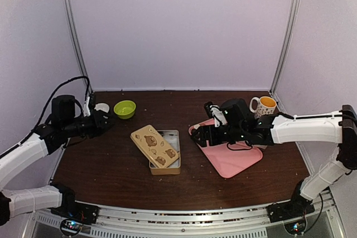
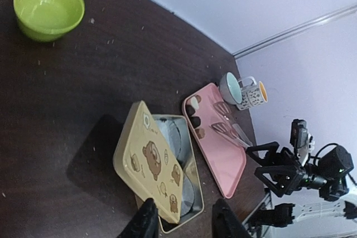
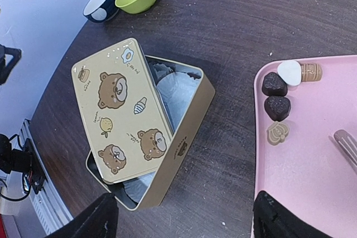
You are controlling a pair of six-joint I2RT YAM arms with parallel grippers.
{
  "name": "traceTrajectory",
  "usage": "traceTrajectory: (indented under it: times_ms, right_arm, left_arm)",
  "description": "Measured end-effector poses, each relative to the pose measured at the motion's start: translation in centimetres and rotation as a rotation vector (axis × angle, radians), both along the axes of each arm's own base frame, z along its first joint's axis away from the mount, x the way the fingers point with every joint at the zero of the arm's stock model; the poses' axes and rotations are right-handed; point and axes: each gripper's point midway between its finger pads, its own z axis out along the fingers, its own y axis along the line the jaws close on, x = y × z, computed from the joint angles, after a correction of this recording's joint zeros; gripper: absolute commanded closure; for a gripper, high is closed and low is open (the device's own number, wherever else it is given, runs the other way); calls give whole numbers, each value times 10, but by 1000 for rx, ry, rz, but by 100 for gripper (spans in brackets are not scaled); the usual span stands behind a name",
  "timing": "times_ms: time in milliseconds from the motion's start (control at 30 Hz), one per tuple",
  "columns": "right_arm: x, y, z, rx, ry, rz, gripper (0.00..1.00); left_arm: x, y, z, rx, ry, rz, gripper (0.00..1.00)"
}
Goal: Pack the chocolate
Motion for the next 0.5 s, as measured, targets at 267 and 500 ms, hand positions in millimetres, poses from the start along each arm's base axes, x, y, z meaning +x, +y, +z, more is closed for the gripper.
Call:
traceTrajectory:
  times_ms: [267,500]
  right_arm:
    - [-3,2,-2,2,11,14,17]
    - [-6,5,-5,1,19,43,17]
  left_arm:
    - [-22,-12,-89,30,236,-14,28]
    - [-18,-36,-103,11,199,-13,27]
